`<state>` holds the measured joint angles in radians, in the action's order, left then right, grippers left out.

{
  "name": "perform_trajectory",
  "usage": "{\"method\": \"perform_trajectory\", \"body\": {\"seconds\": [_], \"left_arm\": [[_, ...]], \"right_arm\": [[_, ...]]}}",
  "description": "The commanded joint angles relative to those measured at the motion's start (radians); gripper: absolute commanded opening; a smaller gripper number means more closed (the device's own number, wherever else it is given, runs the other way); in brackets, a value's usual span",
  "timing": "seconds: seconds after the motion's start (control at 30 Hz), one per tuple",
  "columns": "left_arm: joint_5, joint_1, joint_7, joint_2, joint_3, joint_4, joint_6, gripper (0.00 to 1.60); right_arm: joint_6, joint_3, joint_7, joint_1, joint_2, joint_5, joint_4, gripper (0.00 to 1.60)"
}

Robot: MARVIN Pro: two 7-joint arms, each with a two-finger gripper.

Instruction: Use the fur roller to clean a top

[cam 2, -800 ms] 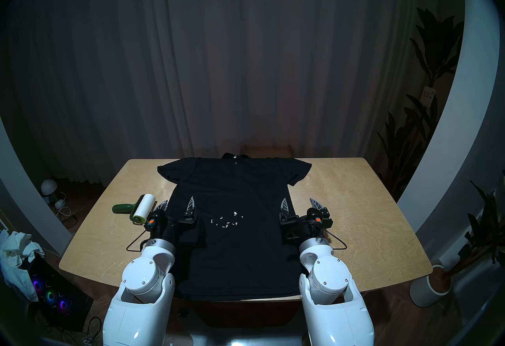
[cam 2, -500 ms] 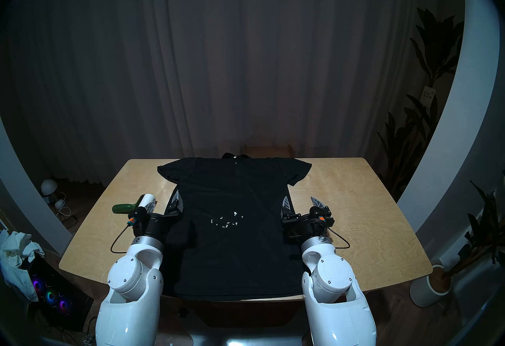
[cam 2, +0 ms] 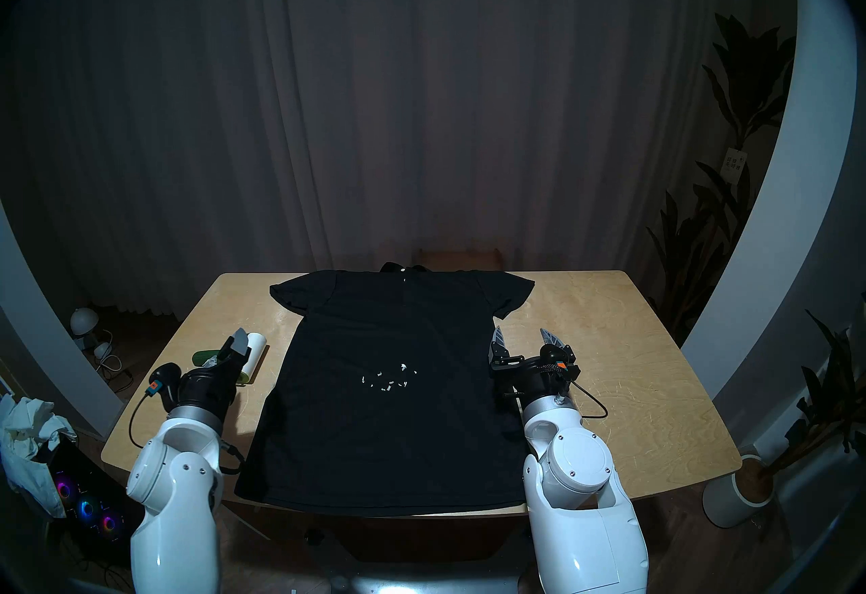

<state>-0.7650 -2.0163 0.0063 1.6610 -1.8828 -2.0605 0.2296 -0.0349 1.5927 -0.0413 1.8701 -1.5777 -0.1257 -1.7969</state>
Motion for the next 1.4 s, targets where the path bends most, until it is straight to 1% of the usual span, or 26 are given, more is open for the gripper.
{"method": "perform_trajectory", "body": {"seconds": [0.0, 0.03, 0.07, 0.1, 0.2, 0.3, 0.33, 0.37, 0.4, 0.47, 0.5, 0.53, 0.67, 0.7, 0.73, 0.77, 0.8, 0.83, 0.9, 0.93, 0.97, 1.03, 1.1, 1.2, 1.23, 1.37], "left_arm": [[-0.170, -0.003, -0.088, -0.046, -0.098, -0.047, 0.108, 1.60], [-0.239, 0.006, -0.110, -0.052, -0.136, -0.032, 0.148, 1.60], [-0.239, 0.006, -0.110, -0.052, -0.136, -0.032, 0.148, 1.60], [-0.280, 0.017, -0.122, -0.034, -0.156, -0.019, 0.146, 1.60], [-0.366, 0.035, -0.143, -0.038, -0.207, 0.019, 0.193, 1.60], [-0.466, 0.064, -0.153, -0.027, -0.249, 0.070, 0.232, 1.60], [-0.491, 0.072, -0.157, -0.031, -0.261, 0.087, 0.247, 1.60], [-0.537, 0.088, -0.166, -0.035, -0.280, 0.121, 0.268, 1.60], [-0.537, 0.088, -0.166, -0.035, -0.280, 0.121, 0.268, 1.60], [-0.614, 0.118, -0.162, -0.054, -0.303, 0.178, 0.321, 1.60], [-0.637, 0.127, -0.164, -0.060, -0.310, 0.196, 0.337, 1.60], [-0.637, 0.127, -0.164, -0.060, -0.310, 0.196, 0.337, 1.60], [-0.702, 0.162, -0.151, -0.085, -0.325, 0.260, 0.386, 1.60], [-0.708, 0.170, -0.132, -0.092, -0.324, 0.265, 0.395, 1.60], [-0.688, 0.171, -0.120, -0.109, -0.318, 0.265, 0.397, 1.60], [-0.687, 0.177, -0.113, -0.116, -0.313, 0.269, 0.402, 1.60], [-0.705, 0.187, -0.108, -0.111, -0.315, 0.277, 0.409, 1.60], [-0.677, 0.183, -0.102, -0.129, -0.308, 0.273, 0.408, 1.60], [-0.686, 0.195, -0.065, -0.133, -0.309, 0.275, 0.421, 1.60], [-0.673, 0.196, -0.051, -0.145, -0.305, 0.275, 0.424, 1.60], [-0.661, 0.199, -0.019, -0.152, -0.301, 0.271, 0.426, 1.60], [-0.645, 0.203, 0.003, -0.165, -0.296, 0.275, 0.425, 1.60], [-0.668, 0.219, 0.068, -0.155, -0.304, 0.269, 0.434, 1.60], [-0.690, 0.243, 0.130, -0.137, -0.317, 0.272, 0.437, 1.60], [-0.688, 0.248, 0.158, -0.139, -0.317, 0.273, 0.433, 1.60], [-0.721, 0.278, 0.204, -0.123, -0.334, 0.296, 0.423, 1.60]], "right_arm": [[-0.014, 0.017, -0.007, -0.051, 0.003, -0.019, -0.006, 1.60], [-0.019, 0.028, -0.013, -0.064, 0.007, -0.026, 0.006, 1.60], [-0.019, 0.028, -0.013, -0.064, 0.007, -0.026, 0.006, 1.60], [-0.033, 0.032, -0.019, -0.070, 0.012, -0.027, 0.015, 1.60], [-0.048, 0.046, -0.033, -0.085, 0.024, -0.034, 0.034, 1.60], [-0.051, 0.061, -0.056, -0.100, 0.031, -0.065, 0.046, 1.60], [-0.056, 0.065, -0.069, -0.103, 0.037, -0.072, 0.050, 1.60], [-0.065, 0.070, -0.089, -0.104, 0.049, -0.083, 0.055, 1.60], [-0.065, 0.070, -0.089, -0.104, 0.049, -0.083, 0.055, 1.60], [-0.079, 0.079, -0.132, -0.104, 0.066, -0.111, 0.060, 1.60], [-0.082, 0.081, -0.146, -0.104, 0.070, -0.119, 0.061, 1.60], [-0.082, 0.081, -0.146, -0.104, 0.070, -0.119, 0.061, 1.60], [-0.108, 0.086, -0.183, -0.100, 0.087, -0.124, 0.065, 1.60], [-0.119, 0.088, -0.186, -0.099, 0.090, -0.119, 0.068, 1.60], [-0.123, 0.090, -0.192, -0.098, 0.091, -0.123, 0.070, 1.60], [-0.126, 0.092, -0.197, -0.096, 0.092, -0.126, 0.071, 1.60], [-0.130, 0.094, -0.202, -0.094, 0.092, -0.128, 0.071, 1.60], [-0.131, 0.095, -0.204, -0.090, 0.092, -0.130, 0.069, 1.60], [-0.138, 0.094, -0.213, -0.083, 0.097, -0.126, 0.064, 1.60], [-0.140, 0.094, -0.213, -0.079, 0.097, -0.124, 0.062, 1.60], [-0.143, 0.094, -0.215, -0.076, 0.096, -0.124, 0.061, 1.60], [-0.150, 0.094, -0.215, -0.073, 0.096, -0.121, 0.060, 1.60], [-0.155, 0.095, -0.217, -0.071, 0.094, -0.123, 0.060, 1.60], [-0.162, 0.092, -0.215, -0.071, 0.089, -0.121, 0.066, 1.60], [-0.167, 0.089, -0.214, -0.071, 0.088, -0.118, 0.071, 1.60], [-0.172, 0.080, -0.215, -0.070, 0.084, -0.116, 0.074, 1.60]]}}
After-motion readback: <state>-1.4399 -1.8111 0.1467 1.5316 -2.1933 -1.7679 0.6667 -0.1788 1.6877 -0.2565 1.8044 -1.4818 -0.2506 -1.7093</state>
